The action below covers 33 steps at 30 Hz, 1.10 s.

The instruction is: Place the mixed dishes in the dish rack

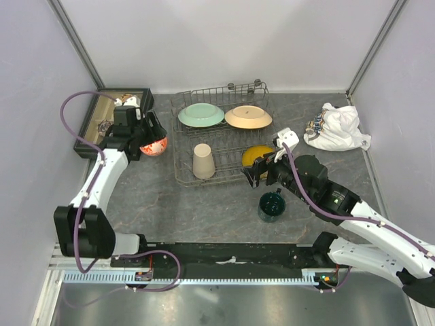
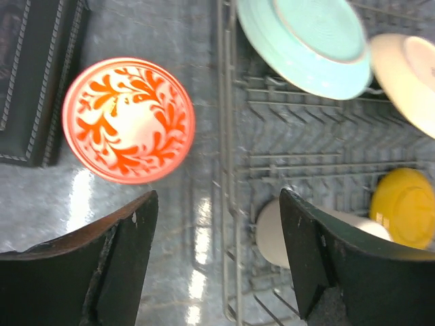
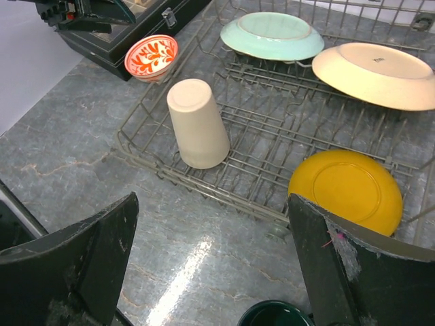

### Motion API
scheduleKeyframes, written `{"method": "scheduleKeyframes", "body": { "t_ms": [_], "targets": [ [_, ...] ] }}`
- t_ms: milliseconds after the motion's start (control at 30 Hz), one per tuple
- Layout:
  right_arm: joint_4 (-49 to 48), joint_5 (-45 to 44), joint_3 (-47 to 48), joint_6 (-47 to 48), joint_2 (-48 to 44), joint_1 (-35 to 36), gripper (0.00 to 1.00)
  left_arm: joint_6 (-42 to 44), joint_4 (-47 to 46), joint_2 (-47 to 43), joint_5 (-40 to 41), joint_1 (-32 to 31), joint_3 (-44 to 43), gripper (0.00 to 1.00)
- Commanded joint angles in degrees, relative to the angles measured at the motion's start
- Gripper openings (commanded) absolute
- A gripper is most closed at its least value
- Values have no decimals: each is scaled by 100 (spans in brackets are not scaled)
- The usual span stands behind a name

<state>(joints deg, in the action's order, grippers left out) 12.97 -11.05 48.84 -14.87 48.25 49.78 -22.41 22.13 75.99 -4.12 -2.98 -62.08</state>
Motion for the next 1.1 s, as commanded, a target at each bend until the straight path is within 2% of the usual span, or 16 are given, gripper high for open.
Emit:
{"method": "scheduleKeyframes", "body": {
  "t_ms": [0, 133, 633, 867, 1067],
  "targets": [
    [144, -231, 117, -86, -44, 32, 98, 651, -42, 592, 394, -27, -409, 77],
    [153, -257, 143, -77, -35, 23, 98, 642, -42, 1128, 754, -97, -655, 72],
    [346, -547, -67, 20, -254, 23, 98, 484, -95, 2973, 1238, -229, -1842, 71],
    [346, -627, -120, 81, -290, 23, 98, 317, -121, 3422, 1300, -246, -2115, 68],
    [382, -688, -182, 99, -316, 23, 98, 317, -104, 3625, 1387, -308, -2273, 61]
  ]
}}
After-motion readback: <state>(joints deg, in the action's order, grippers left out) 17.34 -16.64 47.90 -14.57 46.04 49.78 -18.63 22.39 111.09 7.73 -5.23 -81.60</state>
